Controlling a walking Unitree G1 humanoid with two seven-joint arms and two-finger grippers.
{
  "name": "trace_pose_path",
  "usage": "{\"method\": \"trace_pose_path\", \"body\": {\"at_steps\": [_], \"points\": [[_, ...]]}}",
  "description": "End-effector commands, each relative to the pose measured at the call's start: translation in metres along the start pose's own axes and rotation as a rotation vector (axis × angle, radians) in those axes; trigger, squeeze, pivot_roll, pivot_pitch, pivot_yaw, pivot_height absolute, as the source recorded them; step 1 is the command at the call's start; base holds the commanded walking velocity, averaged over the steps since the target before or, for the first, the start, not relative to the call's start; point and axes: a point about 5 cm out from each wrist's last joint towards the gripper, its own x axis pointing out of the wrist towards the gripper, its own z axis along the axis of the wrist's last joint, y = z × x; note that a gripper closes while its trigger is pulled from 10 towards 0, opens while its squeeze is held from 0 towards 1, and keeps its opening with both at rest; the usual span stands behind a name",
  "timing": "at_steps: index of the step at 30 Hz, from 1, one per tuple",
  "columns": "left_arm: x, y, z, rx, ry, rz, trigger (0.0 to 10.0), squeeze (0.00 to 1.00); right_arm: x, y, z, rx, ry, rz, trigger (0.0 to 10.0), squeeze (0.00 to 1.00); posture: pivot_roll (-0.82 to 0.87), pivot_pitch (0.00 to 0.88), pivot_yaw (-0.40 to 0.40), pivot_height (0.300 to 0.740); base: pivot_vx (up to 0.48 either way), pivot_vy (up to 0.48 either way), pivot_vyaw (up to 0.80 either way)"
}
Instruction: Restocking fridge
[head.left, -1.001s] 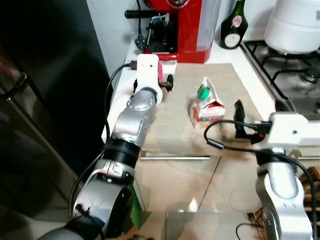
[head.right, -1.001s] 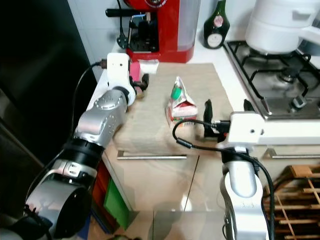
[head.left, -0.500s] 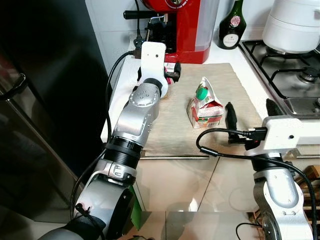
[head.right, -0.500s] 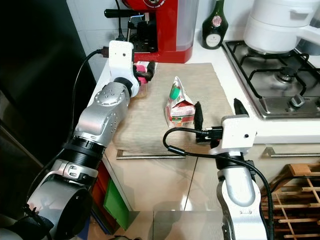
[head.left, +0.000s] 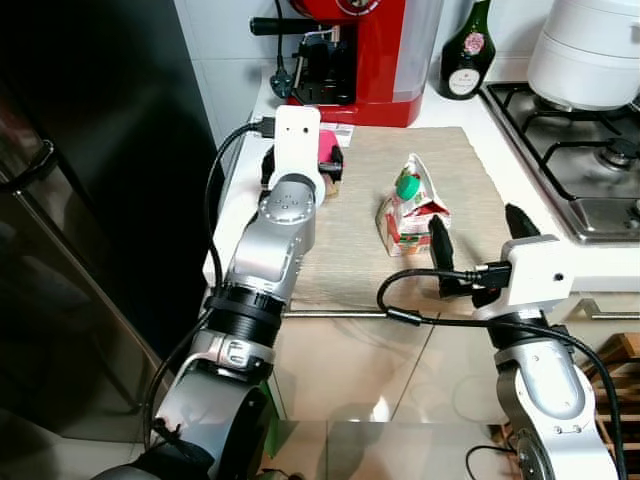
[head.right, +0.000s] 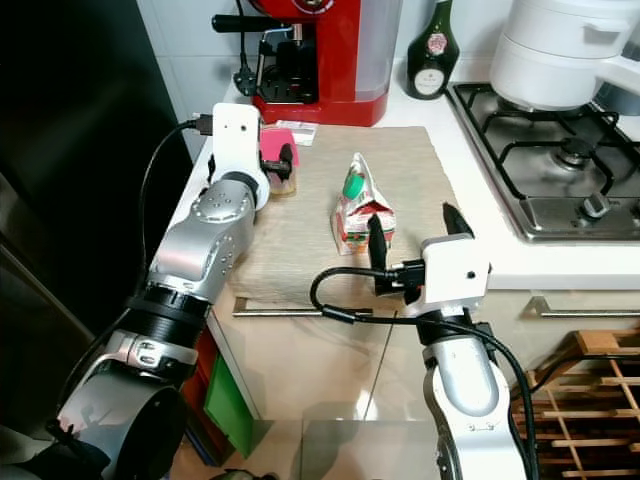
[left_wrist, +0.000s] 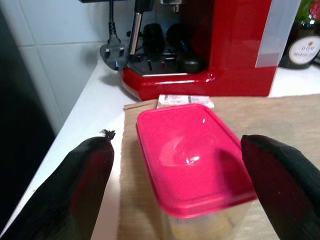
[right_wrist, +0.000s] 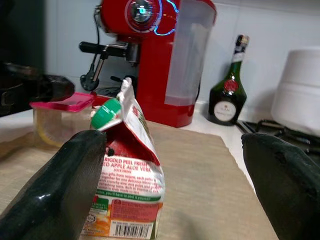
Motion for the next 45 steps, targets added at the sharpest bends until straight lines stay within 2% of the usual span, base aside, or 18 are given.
{"method": "trace_pose_path", "body": {"at_steps": [1, 3, 9, 11, 16, 27, 35, 39, 45], "points": [[-0.001, -0.006, 0.014, -0.007, -0.043, 0.007, 10.0, 0.0, 0.003, -0.002, 0.007, -0.006, -0.022, 0.016, 10.0, 0.39, -0.18, 0.013, 0.037, 0.74, 0.0, 0.0, 0.0], [0.0, -0.013, 0.018, -0.012, -0.047, -0.004, 10.0, 0.0, 0.007, -0.003, 0.008, -0.013, -0.028, 0.027, 10.0, 0.39, -0.17, 0.018, 0.029, 0.74, 0.0, 0.0, 0.0], [0.002, -0.019, 0.019, 0.01, -0.039, 0.002, 10.0, 0.0, 0.01, 0.001, 0.01, -0.009, -0.036, 0.053, 10.0, 0.39, -0.17, 0.023, 0.018, 0.74, 0.0, 0.0, 0.0], [0.005, -0.018, 0.016, 0.031, -0.021, 0.034, 10.0, 0.0, 0.011, 0.002, 0.01, -0.003, -0.037, 0.068, 10.0, 0.39, -0.17, 0.023, 0.016, 0.74, 0.0, 0.0, 0.0], [0.008, -0.017, 0.007, -0.004, 0.033, 0.055, 10.0, 0.0, 0.012, 0.002, 0.009, -0.001, -0.035, 0.074, 10.0, 0.39, -0.17, 0.026, 0.014, 0.74, 0.0, 0.0, 0.0], [0.005, -0.046, 0.022, -0.016, -0.019, -0.022, 10.0, 0.0, 0.01, 0.003, 0.008, 0.006, -0.028, 0.076, 10.0, 0.39, -0.17, 0.026, 0.017, 0.74, 0.0, 0.0, 0.0], [0.008, -0.032, 0.02, 0.07, -0.027, 0.046, 10.0, 0.0, 0.012, 0.004, 0.006, 0.012, -0.027, 0.073, 10.0, 0.39, -0.15, 0.021, 0.01, 0.74, 0.0, 0.0, 0.0], [0.002, -0.045, 0.021, 0.081, -0.04, 0.012, 10.0, 0.0, 0.014, 0.007, 0.006, 0.016, -0.029, 0.087, 10.0, 0.39, -0.15, 0.018, 0.008, 0.74, 0.0, 0.0, 0.0], [0.001, -0.05, 0.023, 0.064, -0.038, 0.015, 10.0, 0.0, 0.014, 0.006, 0.006, 0.014, -0.033, 0.087, 10.0, 0.39, -0.16, 0.014, 0.011, 0.74, 0.0, 0.0, 0.0]]}}
